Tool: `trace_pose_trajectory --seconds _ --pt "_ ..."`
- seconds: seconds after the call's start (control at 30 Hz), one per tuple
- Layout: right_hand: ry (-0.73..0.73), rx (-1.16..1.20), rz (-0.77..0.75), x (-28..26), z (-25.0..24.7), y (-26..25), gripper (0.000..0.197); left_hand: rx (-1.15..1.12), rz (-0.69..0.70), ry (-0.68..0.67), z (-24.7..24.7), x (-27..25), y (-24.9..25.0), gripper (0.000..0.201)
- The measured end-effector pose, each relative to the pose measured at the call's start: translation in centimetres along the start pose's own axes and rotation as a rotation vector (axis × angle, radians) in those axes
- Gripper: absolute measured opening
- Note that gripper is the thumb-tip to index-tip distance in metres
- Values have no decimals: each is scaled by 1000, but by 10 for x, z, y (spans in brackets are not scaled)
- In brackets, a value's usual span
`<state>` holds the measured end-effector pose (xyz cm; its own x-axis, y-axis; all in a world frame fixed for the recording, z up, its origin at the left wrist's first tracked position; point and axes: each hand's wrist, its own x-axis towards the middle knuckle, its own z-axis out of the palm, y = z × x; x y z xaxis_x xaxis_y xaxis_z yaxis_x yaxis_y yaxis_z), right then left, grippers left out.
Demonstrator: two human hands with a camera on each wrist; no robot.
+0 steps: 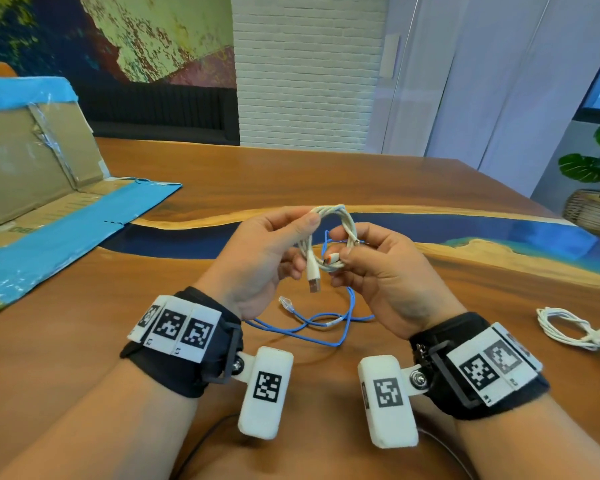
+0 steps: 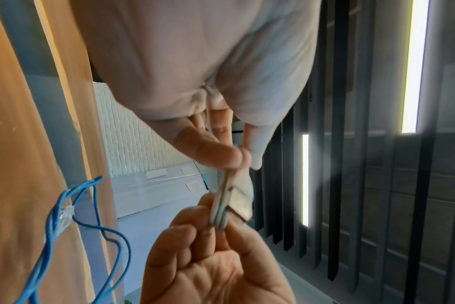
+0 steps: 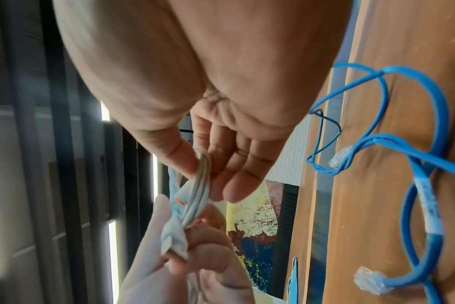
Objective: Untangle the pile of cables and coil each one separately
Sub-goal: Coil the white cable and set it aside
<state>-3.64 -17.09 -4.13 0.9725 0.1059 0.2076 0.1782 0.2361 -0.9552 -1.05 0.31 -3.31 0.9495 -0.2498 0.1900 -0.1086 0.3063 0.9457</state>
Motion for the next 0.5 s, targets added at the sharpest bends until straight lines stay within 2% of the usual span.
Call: trace_pose_trajectory --seconds 0.17,0.3,0.4,0.5 --pt "65 33 -22 2 -8 -4 18 26 -14 -158 -3 -3 2 31" --pt "55 28 -30 2 -8 -4 17 129 1 -143 0 -5 -1 19" --pt "31 41 -31 2 -9 -4 18 119 -16 -142 3 -5 -2 9" --pt "5 50 -36 2 -9 -3 18 126 -54 -156 3 -7 1 7"
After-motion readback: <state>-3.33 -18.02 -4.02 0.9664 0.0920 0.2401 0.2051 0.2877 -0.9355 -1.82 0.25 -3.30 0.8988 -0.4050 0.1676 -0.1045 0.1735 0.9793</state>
